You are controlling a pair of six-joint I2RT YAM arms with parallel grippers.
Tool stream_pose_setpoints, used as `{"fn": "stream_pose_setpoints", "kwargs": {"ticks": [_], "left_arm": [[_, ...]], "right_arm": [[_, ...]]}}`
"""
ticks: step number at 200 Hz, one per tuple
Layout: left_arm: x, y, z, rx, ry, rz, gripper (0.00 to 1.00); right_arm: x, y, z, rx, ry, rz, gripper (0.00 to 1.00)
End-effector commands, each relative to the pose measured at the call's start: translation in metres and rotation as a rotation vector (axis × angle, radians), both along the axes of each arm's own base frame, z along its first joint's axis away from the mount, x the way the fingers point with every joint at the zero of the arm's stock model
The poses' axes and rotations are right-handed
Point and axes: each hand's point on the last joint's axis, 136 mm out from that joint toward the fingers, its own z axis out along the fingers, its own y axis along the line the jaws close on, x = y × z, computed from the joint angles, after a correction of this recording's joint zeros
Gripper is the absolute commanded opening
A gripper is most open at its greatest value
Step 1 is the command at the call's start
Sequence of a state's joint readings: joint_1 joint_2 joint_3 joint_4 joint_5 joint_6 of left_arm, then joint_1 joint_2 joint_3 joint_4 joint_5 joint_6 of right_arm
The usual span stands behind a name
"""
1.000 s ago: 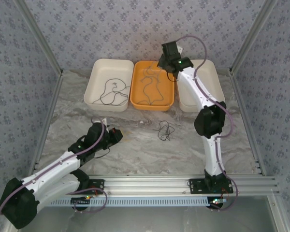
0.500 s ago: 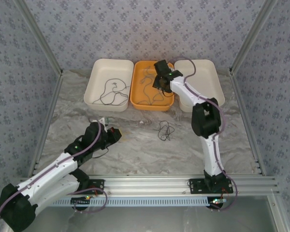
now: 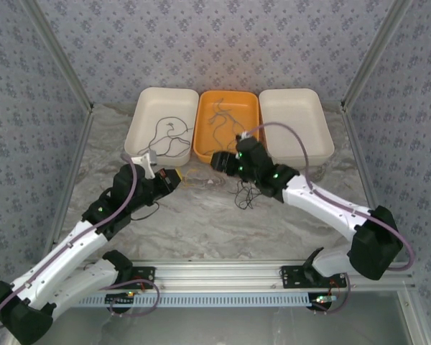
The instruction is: Untangle the cables
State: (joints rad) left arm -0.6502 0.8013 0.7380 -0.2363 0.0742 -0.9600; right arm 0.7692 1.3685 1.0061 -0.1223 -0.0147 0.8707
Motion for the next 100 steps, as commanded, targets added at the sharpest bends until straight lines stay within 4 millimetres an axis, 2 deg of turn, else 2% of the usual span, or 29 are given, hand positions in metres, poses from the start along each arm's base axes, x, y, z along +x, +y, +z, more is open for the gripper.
{"fn": "stream_pose_setpoints", "kwargs": {"ticks": [1,20,39,57,71,100], "left_arm": [[-0.001,-0.005,0.007,0.029,-0.023,-0.038,0.0],[-0.002,-0.005,0.008,0.026,-0.038,-0.043,0.0],[-0.003,-0.006,0.014,0.005,-0.057,-0.053,0.0],[-0.006,-0.01,0.02,-0.013,-0.081,-0.082,0.0],[-0.009,-0.013,0.021,-0.006,-0.1,-0.112,0.0],[-0.014,-0.017,0.01,0.017,-0.136,-0.165,0.0]], "right_arm": [[-0.026,0.031,0.024,0.249,0.055,0.055,0.63],[-0.039,0.033,0.032,0.24,0.042,0.039,0.6],[-0.044,0.028,0.021,0.262,0.079,-0.013,0.56],[-0.044,0.027,0.003,0.381,0.16,-0.068,0.56],[-0.042,0.032,0.001,0.467,0.226,-0.081,0.57],[-0.038,0.038,0.016,0.596,0.302,-0.114,0.64]]}}
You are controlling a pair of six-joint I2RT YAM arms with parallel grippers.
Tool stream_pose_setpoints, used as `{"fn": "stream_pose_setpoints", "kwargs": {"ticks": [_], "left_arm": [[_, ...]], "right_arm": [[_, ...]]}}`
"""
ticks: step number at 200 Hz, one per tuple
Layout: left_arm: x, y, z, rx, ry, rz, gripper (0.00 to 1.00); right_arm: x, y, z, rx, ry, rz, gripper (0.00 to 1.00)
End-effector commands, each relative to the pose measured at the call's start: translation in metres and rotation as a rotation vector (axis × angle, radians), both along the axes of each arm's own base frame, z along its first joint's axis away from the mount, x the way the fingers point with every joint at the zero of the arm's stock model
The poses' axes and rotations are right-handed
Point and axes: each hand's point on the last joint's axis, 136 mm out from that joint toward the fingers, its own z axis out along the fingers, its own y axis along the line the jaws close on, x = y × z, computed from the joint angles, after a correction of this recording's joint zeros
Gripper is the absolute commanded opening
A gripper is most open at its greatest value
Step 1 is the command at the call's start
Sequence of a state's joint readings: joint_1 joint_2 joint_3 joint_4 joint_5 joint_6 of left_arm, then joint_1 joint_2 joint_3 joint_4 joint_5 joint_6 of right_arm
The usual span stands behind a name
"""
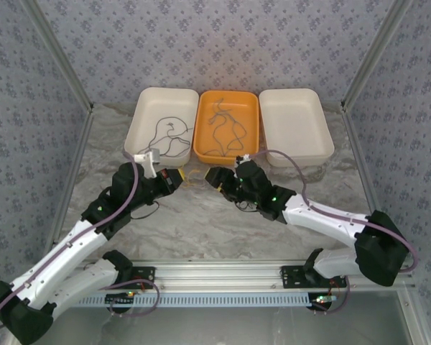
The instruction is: Untangle the cables
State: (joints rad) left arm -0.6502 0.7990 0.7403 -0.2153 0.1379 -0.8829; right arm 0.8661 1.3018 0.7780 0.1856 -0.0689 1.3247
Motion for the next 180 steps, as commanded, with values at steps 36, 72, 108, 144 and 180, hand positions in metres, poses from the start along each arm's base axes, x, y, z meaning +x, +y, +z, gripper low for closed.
{"fn": "stream_pose_setpoints", "kwargs": {"ticks": [36,72,108,144,180], "left_arm": [[-0.011,-0.009,-0.006,-0.031,-0.128,-0.098,0.0],[-0.013,-0.012,-0.007,-0.046,-0.151,-0.12,0.0],[-0.014,-0.011,-0.008,-0.046,-0.16,-0.118,0.0],[-0.017,-0.011,-0.008,-0.062,-0.159,-0.123,0.0],[-0.021,-0.01,-0.009,-0.076,-0.157,-0.128,0.0]], "right_arm": [[0.001,0.019,0.037,0.333,0.187,-0.063,0.68],[-0.003,0.032,0.03,0.396,0.265,-0.064,0.63],[-0.006,0.043,0.012,0.416,0.346,-0.066,0.61],[0.004,0.041,0.005,0.422,0.349,-0.096,0.49],[0.013,0.038,0.0,0.427,0.349,-0.128,0.26]]}}
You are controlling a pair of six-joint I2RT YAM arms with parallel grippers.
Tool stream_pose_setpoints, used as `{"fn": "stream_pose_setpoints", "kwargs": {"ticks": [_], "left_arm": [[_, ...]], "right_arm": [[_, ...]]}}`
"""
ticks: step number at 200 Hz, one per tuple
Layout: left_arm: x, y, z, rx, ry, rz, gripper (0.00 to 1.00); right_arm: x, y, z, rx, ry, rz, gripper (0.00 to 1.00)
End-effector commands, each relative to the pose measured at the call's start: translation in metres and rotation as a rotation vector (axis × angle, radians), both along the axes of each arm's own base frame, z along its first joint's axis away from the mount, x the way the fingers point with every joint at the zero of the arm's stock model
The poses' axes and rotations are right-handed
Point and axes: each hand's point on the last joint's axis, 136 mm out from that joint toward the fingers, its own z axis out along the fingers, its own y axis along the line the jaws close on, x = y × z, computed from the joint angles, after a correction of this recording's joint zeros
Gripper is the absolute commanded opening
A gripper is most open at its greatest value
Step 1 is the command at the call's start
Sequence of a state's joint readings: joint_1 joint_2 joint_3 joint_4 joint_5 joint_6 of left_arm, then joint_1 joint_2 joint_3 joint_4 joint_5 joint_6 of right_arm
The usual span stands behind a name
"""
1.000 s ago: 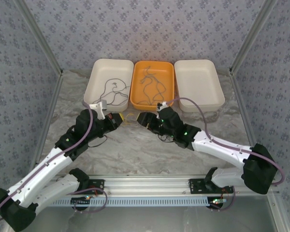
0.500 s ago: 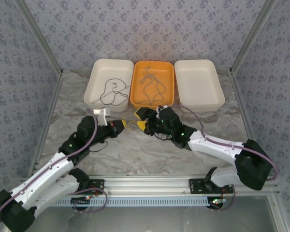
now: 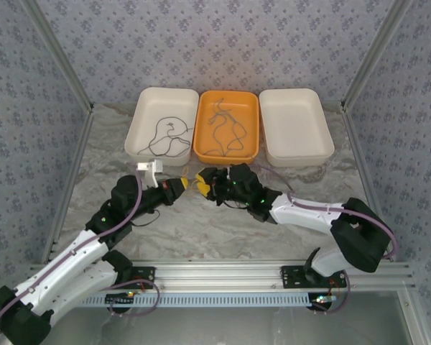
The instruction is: Untangle the cables
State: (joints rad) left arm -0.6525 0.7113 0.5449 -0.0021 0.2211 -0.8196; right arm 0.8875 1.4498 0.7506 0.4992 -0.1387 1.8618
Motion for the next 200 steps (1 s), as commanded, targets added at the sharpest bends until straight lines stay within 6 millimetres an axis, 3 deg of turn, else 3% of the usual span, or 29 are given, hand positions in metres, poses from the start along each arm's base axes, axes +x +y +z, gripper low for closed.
{"fn": "stream_pose_setpoints", "kwargs": {"ticks": [1,26,43,66,103,126,175,200], "left_arm": [[-0.006,-0.003,0.009,-0.033,-0.042,-0.028,0.0],[-0.01,-0.004,0.006,-0.046,-0.031,-0.036,0.0],[-0.012,-0.005,-0.001,-0.038,-0.002,-0.032,0.0],[-0.009,0.002,-0.022,0.001,0.099,0.033,0.0],[-0.001,0.013,-0.059,-0.06,0.265,0.17,0.0],[0.002,0.013,-0.067,-0.116,0.325,0.21,0.0],[-0.002,0.008,-0.06,-0.141,0.377,0.204,0.06],[-0.007,0.0,-0.062,-0.127,0.429,0.165,0.27]], "right_arm": [[0.009,0.0,0.001,0.025,0.002,-0.033,0.25],[0.014,-0.009,-0.001,0.001,-0.017,-0.066,0.0],[0.022,-0.022,0.01,-0.068,-0.103,-0.092,0.0],[0.033,-0.045,0.046,-0.199,-0.318,-0.127,0.0],[0.024,-0.066,0.105,-0.366,-0.63,-0.134,0.0],[0.017,-0.063,0.112,-0.434,-0.702,-0.085,0.0],[0.008,-0.058,0.123,-0.623,-0.87,-0.028,0.0],[0.003,-0.052,0.139,-0.685,-1.056,-0.006,0.0]]}}
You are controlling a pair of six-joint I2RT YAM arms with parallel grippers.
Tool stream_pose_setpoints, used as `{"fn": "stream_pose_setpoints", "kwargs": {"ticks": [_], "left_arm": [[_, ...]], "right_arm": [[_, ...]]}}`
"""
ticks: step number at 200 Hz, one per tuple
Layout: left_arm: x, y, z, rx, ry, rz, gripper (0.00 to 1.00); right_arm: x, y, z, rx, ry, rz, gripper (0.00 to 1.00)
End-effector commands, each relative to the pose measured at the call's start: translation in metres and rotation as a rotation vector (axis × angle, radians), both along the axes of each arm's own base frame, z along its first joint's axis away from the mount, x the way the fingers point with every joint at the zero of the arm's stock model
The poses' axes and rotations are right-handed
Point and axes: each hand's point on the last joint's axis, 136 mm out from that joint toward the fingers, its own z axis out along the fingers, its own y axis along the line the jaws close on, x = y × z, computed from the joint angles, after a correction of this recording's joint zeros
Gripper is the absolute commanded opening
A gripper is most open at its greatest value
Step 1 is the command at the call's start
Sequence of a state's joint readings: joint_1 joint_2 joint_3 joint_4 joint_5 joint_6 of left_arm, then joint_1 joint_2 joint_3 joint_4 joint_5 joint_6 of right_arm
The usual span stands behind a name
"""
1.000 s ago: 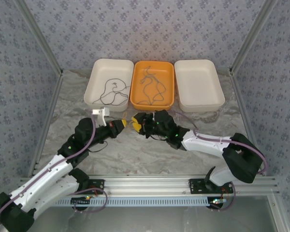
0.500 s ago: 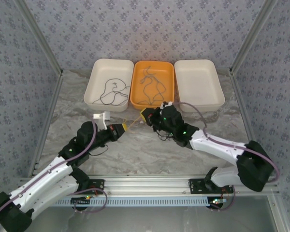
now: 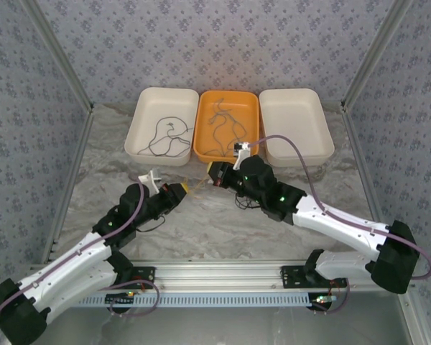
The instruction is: Untangle the cables
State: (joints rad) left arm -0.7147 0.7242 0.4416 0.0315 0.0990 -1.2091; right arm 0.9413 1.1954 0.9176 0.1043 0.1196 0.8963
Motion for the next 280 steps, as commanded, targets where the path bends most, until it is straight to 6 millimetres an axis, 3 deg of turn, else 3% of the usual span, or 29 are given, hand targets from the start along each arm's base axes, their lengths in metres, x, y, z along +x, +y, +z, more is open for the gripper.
{"fn": "stream_pose_setpoints", "kwargs": {"ticks": [1,45,72,100,121,147,163,187,215,236,258,280], "left_arm": [[-0.007,-0.002,-0.015,0.03,0.11,-0.017,0.28],[-0.014,0.007,-0.002,-0.004,0.107,0.006,0.65],[-0.018,0.016,0.007,-0.043,0.118,0.046,0.72],[-0.017,0.007,0.001,-0.138,0.205,0.055,0.77],[-0.013,0.008,0.0,-0.182,0.24,0.095,0.79],[-0.014,0.011,0.0,-0.169,0.258,0.112,0.78],[-0.018,0.019,-0.005,-0.115,0.265,0.128,0.74],[-0.03,0.058,-0.027,0.03,0.284,0.242,0.71],[-0.038,0.089,-0.045,0.146,0.246,0.312,0.56],[-0.043,0.09,-0.07,0.249,0.278,0.272,0.47],[-0.045,0.073,-0.101,0.324,0.339,0.175,0.4],[-0.045,0.048,-0.118,0.349,0.358,0.072,0.28]], "right_arm": [[0.008,-0.01,0.048,-0.071,-0.273,-0.038,0.0],[-0.009,-0.003,0.071,-0.113,-0.464,0.087,0.0],[-0.02,-0.004,0.08,-0.13,-0.53,0.167,0.0],[-0.033,-0.001,0.084,-0.111,-0.577,0.281,0.0],[-0.043,0.009,0.075,-0.121,-0.583,0.386,0.0],[-0.035,0.011,0.057,-0.146,-0.541,0.371,0.0],[-0.028,0.013,0.042,-0.145,-0.49,0.347,0.0],[-0.016,0.02,0.007,-0.137,-0.347,0.29,0.0],[-0.011,0.035,-0.038,-0.063,-0.17,0.183,0.0],[0.008,0.031,-0.089,-0.102,0.02,0.01,0.0],[0.033,0.0,-0.147,-0.16,0.221,-0.219,0.0],[0.051,-0.031,-0.174,-0.134,0.308,-0.385,0.0]]}}
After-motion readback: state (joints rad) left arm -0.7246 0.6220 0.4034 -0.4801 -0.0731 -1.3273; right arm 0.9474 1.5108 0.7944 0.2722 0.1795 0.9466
